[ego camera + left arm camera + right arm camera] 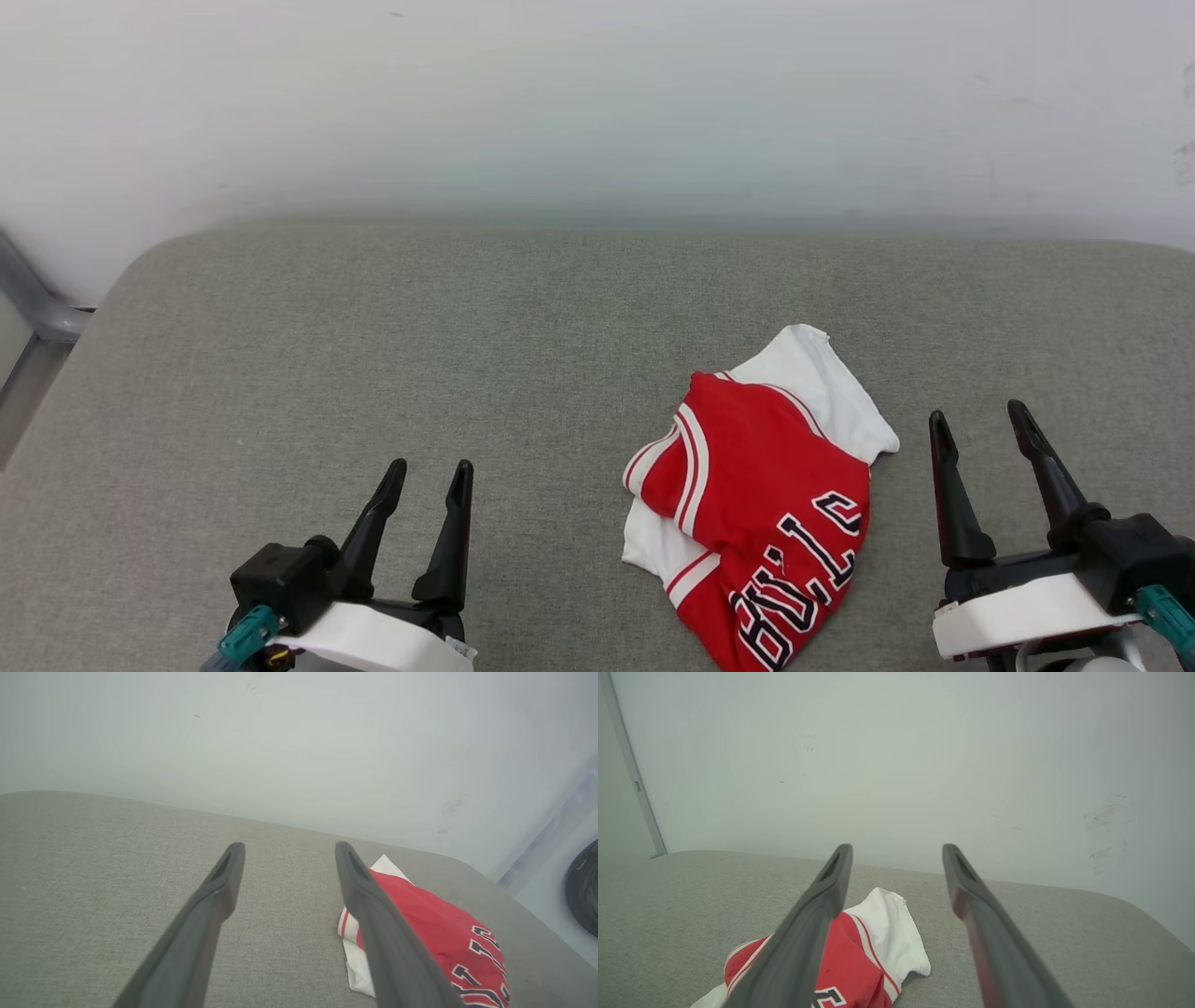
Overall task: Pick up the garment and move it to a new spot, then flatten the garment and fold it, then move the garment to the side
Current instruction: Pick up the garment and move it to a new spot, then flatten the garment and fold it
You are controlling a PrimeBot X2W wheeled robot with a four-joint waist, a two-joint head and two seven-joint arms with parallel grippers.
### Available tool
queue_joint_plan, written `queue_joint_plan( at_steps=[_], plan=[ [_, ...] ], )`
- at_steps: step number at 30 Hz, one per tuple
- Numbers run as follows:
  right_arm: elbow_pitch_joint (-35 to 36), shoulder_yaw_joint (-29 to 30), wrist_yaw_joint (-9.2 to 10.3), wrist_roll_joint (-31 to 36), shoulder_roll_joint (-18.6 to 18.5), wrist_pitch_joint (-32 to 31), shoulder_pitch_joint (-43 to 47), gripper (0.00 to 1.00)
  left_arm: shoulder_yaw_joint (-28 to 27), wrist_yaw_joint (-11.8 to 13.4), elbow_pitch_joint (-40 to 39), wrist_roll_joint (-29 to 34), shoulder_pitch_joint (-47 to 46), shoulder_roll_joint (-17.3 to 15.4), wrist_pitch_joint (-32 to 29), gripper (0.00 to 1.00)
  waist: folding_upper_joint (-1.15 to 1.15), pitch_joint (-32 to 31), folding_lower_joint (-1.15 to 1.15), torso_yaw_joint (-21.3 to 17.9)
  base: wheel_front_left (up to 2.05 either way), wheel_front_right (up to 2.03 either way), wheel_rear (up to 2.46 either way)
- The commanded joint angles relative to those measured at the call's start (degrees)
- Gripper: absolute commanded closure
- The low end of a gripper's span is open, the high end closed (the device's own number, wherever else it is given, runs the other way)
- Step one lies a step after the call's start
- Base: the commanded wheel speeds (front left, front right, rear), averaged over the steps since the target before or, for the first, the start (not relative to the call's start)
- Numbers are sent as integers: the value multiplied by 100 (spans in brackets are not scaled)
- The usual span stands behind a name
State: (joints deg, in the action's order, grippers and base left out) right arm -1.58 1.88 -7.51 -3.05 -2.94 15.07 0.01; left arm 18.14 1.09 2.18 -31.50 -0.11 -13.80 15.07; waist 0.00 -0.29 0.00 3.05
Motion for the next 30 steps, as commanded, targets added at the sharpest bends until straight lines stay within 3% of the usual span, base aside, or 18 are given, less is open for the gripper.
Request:
queue_joint_plan(
  at_steps=[1,6,11,15,22,25,30],
  plan=[
    [8,0,4,-15,11,16,23,0,-43,-61,19,6,53,48,14,0,0,6,0,-3,0,0,0],
    [11,-28,4,-11,11,16,-14,0,-241,-431,311,239,86,275,14,0,0,69,0,-22,0,0,0],
    [37,-35,4,51,11,15,-89,0,-22,-506,554,236,-208,327,-327,0,0,211,0,-58,0,0,0],
    [66,-32,4,101,12,15,-138,0,299,-420,458,233,-596,356,-1355,0,0,401,0,-76,0,0,0],
    [107,-121,4,172,11,16,-282,0,868,58,372,243,-1147,328,-3801,0,0,712,0,-228,0,0,0],
    [145,-154,4,189,11,16,-344,0,978,202,374,338,-1338,306,-4254,0,0,861,0,-339,0,0,0],
    [184,-164,4,193,11,16,-448,0,1033,263,555,339,-1620,409,-4504,0,0,1107,0,-531,0,0,0]
  ],
)
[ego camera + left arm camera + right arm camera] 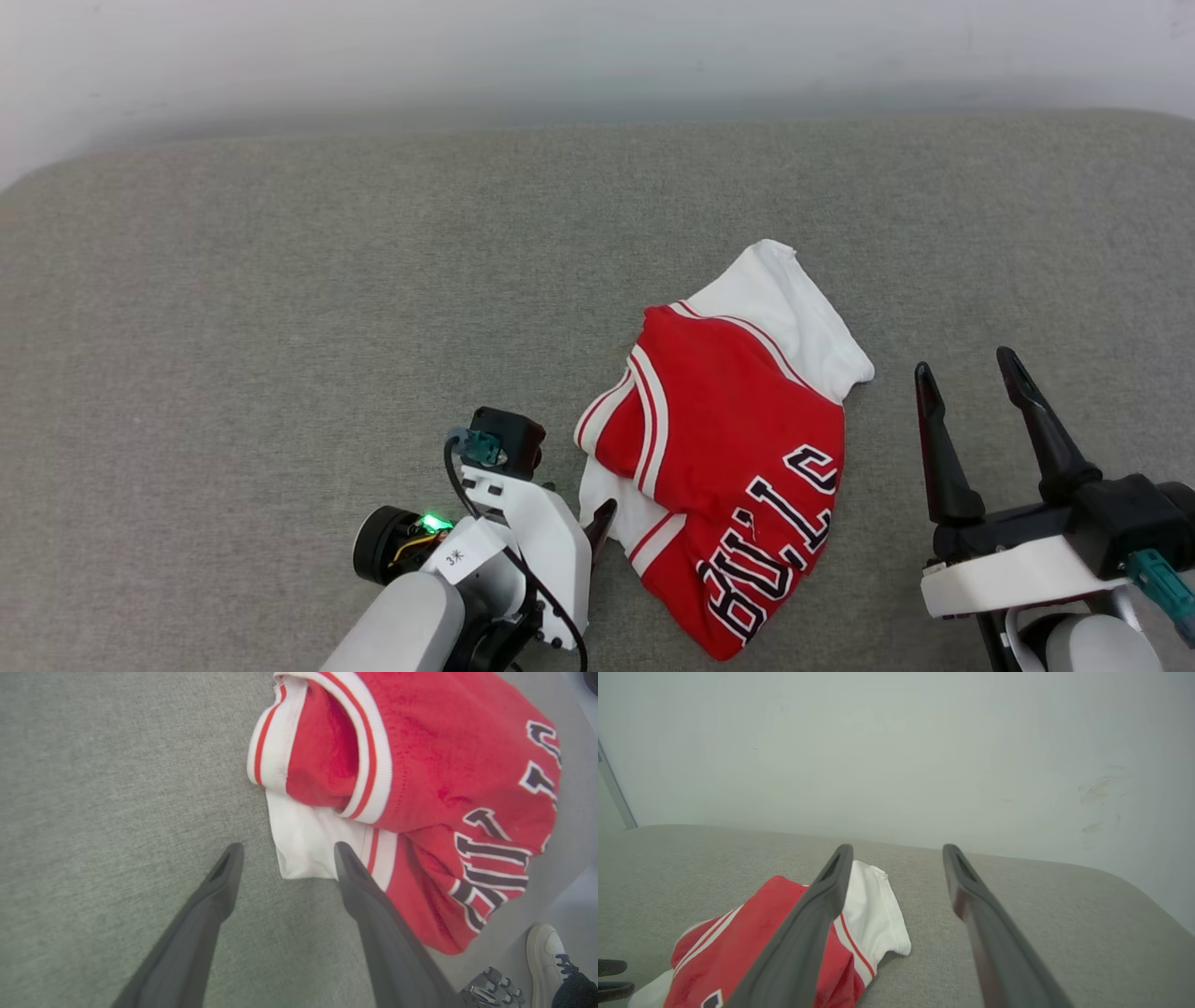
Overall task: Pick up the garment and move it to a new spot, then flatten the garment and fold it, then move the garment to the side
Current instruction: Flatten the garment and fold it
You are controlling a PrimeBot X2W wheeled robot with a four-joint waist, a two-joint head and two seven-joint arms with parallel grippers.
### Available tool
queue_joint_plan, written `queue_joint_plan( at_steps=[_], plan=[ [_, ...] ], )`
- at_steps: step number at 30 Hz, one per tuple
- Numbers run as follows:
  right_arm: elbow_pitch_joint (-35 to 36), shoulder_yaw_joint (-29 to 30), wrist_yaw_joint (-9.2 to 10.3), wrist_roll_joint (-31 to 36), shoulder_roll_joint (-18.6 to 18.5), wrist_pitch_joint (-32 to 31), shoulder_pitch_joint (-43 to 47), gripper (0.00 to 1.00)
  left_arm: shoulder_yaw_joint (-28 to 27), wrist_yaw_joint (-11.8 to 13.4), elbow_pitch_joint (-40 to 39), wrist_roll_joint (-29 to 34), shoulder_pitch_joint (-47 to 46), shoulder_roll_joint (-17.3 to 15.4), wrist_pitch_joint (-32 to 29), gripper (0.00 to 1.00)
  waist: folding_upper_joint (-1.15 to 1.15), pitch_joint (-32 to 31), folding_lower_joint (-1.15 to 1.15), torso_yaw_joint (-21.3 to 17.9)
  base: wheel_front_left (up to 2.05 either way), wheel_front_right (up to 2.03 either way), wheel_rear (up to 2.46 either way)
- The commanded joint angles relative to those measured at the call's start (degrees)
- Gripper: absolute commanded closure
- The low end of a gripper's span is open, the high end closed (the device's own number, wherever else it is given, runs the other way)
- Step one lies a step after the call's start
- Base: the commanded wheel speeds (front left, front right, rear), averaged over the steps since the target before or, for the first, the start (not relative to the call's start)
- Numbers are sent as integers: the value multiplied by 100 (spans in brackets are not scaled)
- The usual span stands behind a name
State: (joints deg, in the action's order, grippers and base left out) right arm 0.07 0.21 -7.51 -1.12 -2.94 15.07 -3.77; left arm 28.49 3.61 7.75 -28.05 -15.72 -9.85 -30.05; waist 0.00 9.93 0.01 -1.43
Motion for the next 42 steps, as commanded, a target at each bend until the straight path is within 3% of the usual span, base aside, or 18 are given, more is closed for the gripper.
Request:
queue_joint_plan(
  at_steps=[1,10,11,12,18,28,42],
  plan=[
    [21,8,4,-3,11,16,-94,0,8,16,66,-2,-102,19,-16,0,0,130,-1,-120,0,0,0],
    [69,29,4,-55,11,16,-196,0,72,12,886,124,-394,26,65,0,0,391,-1,-338,0,0,0],
    [68,35,4,-56,11,16,-204,0,92,-10,984,106,-382,30,40,14,0,398,-1,-342,0,0,0],
    [67,46,4,-58,11,15,-207,0,116,-44,1065,84,-361,33,26,98,0,402,-1,-339,0,0,0],
    [13,101,4,-37,11,16,-157,0,183,-197,1330,-4,-296,69,166,100,0,279,-1,-217,0,0,0],
    [-138,63,4,-65,12,16,2,0,-131,-86,1036,6,-321,-26,968,100,0,-220,-1,86,0,0,0],
    [-323,63,4,-93,11,15,265,0,-1344,429,193,-248,409,-637,2353,100,0,-725,-1,619,0,0,0]
  ],
)
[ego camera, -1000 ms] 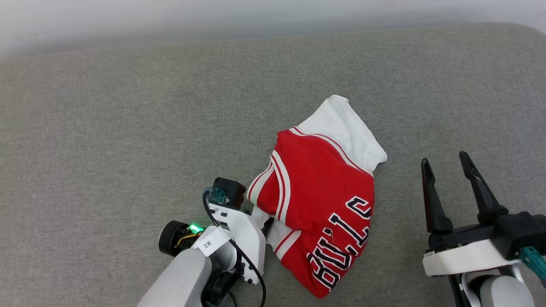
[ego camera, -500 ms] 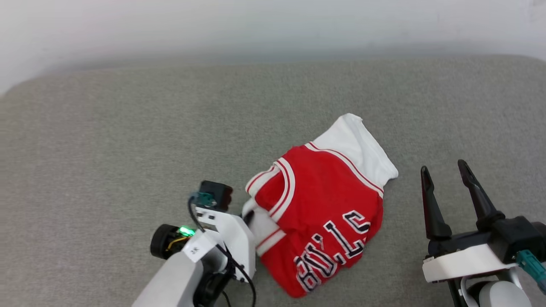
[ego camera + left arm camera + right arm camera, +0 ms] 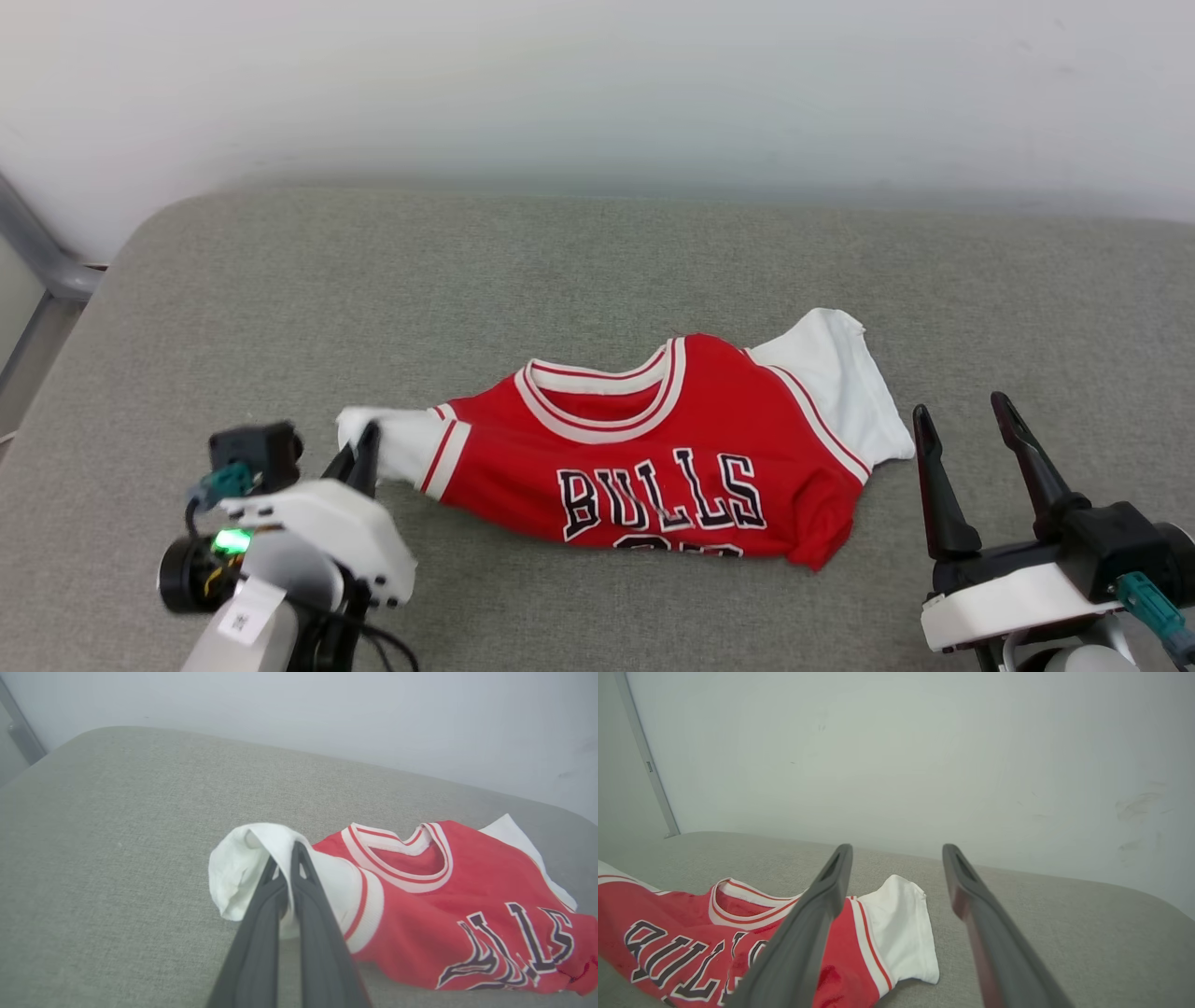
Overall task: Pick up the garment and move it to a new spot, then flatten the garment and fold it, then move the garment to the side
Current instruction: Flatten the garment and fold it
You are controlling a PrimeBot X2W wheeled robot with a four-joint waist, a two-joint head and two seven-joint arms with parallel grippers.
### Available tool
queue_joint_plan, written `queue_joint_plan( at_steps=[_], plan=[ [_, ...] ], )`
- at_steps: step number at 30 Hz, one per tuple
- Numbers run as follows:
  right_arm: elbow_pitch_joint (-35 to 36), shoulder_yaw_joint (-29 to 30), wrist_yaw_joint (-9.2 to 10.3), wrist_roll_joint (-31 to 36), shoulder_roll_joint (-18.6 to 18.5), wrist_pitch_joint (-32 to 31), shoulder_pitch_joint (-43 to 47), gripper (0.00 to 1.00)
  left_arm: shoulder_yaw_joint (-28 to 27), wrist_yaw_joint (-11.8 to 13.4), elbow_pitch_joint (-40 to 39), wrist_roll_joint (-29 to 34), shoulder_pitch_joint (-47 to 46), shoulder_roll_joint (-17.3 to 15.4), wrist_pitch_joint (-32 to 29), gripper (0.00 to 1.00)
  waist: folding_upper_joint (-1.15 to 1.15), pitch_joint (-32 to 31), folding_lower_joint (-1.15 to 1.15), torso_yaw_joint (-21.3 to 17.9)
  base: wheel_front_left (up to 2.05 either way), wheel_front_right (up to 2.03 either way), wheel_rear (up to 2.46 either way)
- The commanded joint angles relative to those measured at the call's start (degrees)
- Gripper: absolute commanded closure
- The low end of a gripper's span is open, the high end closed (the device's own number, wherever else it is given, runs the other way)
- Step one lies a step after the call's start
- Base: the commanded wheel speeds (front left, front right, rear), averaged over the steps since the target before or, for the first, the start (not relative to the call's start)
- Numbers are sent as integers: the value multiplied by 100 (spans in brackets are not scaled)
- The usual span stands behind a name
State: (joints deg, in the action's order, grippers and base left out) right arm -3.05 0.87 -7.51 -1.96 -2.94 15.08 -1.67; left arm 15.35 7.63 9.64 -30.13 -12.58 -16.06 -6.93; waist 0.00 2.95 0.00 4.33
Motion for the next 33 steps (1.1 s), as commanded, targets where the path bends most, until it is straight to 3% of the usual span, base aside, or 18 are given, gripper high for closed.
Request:
queue_joint_plan(
  at_steps=[1,9,11,14,20,28,33],
  plan=[
    [-19,-2,4,-4,11,14,52,0,-100,42,39,-91,201,-34,90,100,0,-30,0,64,0,0,0],
    [-78,23,4,46,11,15,74,0,-135,-29,539,-423,928,-2,-38,100,0,-52,0,163,0,0,0],
    [-101,49,4,62,10,15,76,0,-12,-70,726,-465,1047,4,-262,0,0,-66,0,180,0,0,0],
    [-136,75,4,74,11,15,88,0,31,-59,873,-488,1058,35,-313,0,0,-97,0,198,0,0,0],
    [-167,113,4,91,11,15,138,0,1,-110,828,-329,876,-6,179,0,0,-160,0,235,0,0,0],
    [-416,174,4,340,10,-46,12,0,128,-609,364,157,684,-147,1694,0,0,-165,0,336,0,0,0],
    [-447,267,4,650,10,-639,-250,0,221,-877,89,417,639,-89,2140,0,0,-123,0,470,0,0,0]
  ],
)
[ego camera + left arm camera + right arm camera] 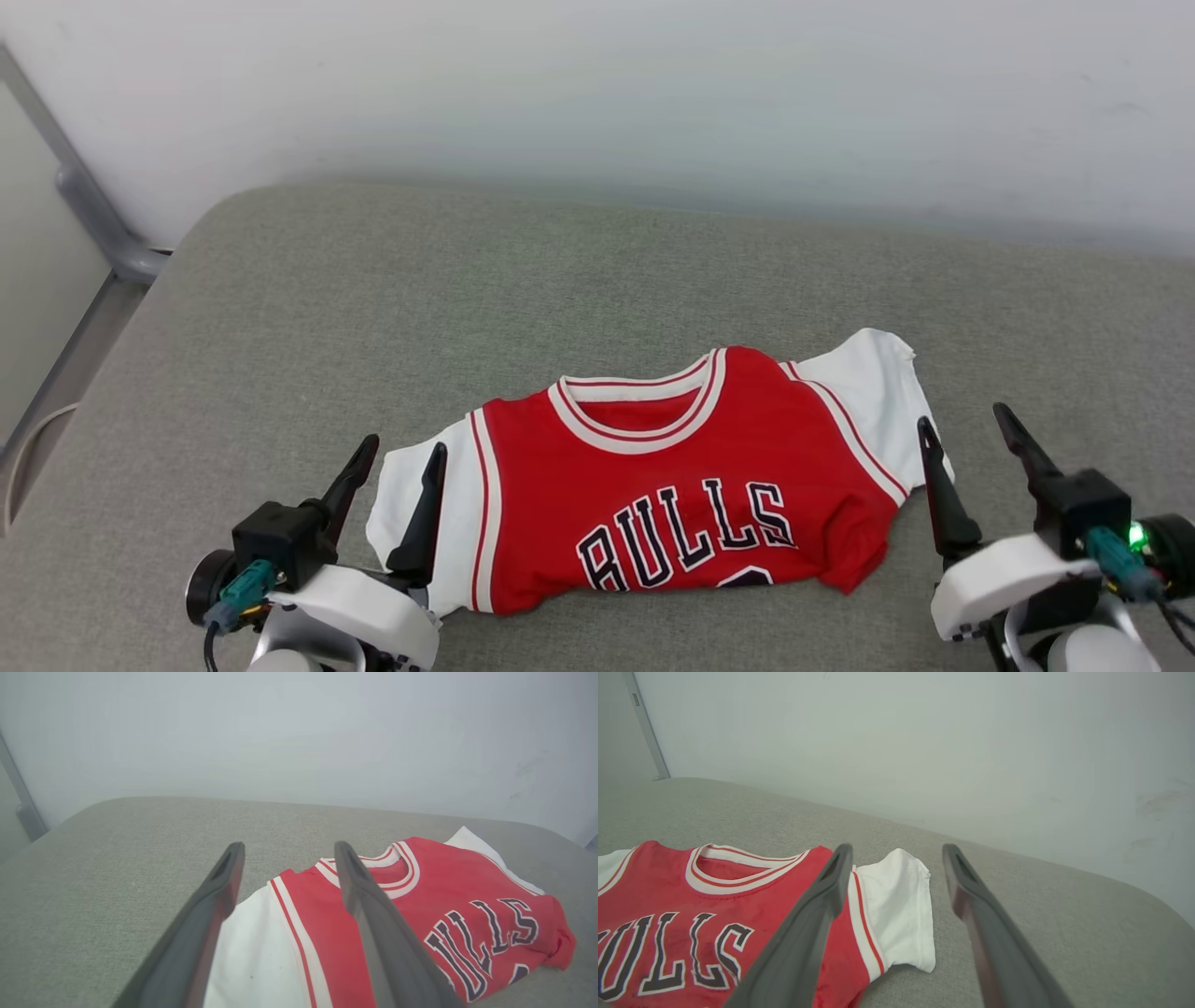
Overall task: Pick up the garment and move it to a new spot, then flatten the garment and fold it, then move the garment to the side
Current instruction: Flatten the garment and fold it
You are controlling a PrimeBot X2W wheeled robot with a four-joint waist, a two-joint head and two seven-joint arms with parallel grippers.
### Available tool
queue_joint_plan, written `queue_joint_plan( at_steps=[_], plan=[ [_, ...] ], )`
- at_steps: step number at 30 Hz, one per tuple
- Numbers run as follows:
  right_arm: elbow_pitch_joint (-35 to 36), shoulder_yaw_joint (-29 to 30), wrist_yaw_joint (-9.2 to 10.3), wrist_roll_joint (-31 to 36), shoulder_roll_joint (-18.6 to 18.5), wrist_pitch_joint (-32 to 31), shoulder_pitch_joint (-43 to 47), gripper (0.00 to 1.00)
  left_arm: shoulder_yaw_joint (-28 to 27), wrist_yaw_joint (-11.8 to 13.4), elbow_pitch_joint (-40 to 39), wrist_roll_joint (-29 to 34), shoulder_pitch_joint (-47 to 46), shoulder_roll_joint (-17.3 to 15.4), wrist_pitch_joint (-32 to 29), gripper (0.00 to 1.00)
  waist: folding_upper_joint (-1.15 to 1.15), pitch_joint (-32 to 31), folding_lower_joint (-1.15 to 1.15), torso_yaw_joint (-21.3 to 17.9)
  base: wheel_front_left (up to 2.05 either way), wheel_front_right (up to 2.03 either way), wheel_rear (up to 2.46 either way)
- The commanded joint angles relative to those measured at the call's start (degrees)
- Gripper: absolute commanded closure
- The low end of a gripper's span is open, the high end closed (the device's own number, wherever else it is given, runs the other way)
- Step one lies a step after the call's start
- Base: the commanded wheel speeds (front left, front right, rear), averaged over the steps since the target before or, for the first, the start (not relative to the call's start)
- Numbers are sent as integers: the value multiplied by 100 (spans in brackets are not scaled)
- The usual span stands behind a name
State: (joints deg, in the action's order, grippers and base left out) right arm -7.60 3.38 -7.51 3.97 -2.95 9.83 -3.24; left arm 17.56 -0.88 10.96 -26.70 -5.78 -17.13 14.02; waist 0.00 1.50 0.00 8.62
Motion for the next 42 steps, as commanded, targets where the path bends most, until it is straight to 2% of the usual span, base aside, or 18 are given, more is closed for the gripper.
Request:
queue_joint_plan(
  at_steps=[1,4,7,12,13,16,19,22,27,33,34,35,42],
  plan=[
    [13,40,5,75,-5,-301,-160,0,4,-58,-102,148,-39,28,82,0,0,38,0,68,0,0,0],
    [4,57,5,-71,-115,-1102,-390,0,12,-114,-276,328,9,105,115,0,0,112,0,149,0,0,0],
    [-68,52,6,-299,-422,-2296,-711,0,-43,-161,-454,508,58,207,125,0,0,203,0,240,0,0,0],
    [-205,-135,6,-1102,-890,-4702,-1312,0,-141,-242,-498,670,103,367,117,0,0,440,0,396,0,0,0],
    [-261,-137,6,-1423,-1207,-5910,-1684,0,-204,-307,-524,743,13,483,117,0,0,616,0,512,0,0,0],
    [-323,-200,4,-1576,-1395,-6668,-1950,0,-240,-366,-503,800,-68,584,118,0,0,809,0,666,0,0,0],
    [-509,-118,5,-1675,-1497,-7147,-2209,0,-286,-425,-451,868,-163,664,118,0,0,984,0,796,0,0,0],
    [-729,-125,5,-1590,-1614,-7376,-2370,0,-320,-470,-467,938,-246,764,118,0,0,1148,0,936,0,0,0],
    [-1155,-92,4,-1534,-1696,-7353,-2488,0,-433,-539,-539,1051,-350,887,119,0,0,1346,0,1107,0,0,0],
    [-1681,-165,4,-1520,-1663,-7231,-2172,0,-563,-592,-538,1156,-320,967,119,0,0,1344,0,1148,0,0,0],
    [-1744,-171,3,-1538,-1662,-7211,-2111,53,-586,-598,-530,1166,-298,976,119,0,0,1324,0,1134,0,0,0],
    [-1789,-175,3,-1551,-1670,-7172,-2057,100,-609,-606,-518,1189,-276,977,119,0,0,1293,0,1111,0,0,0],
    [-1927,-89,7,-1617,-1830,-6894,-1893,100,-715,-629,-428,1243,-156,933,119,0,0,978,0,808,0,0,0]
  ],
)
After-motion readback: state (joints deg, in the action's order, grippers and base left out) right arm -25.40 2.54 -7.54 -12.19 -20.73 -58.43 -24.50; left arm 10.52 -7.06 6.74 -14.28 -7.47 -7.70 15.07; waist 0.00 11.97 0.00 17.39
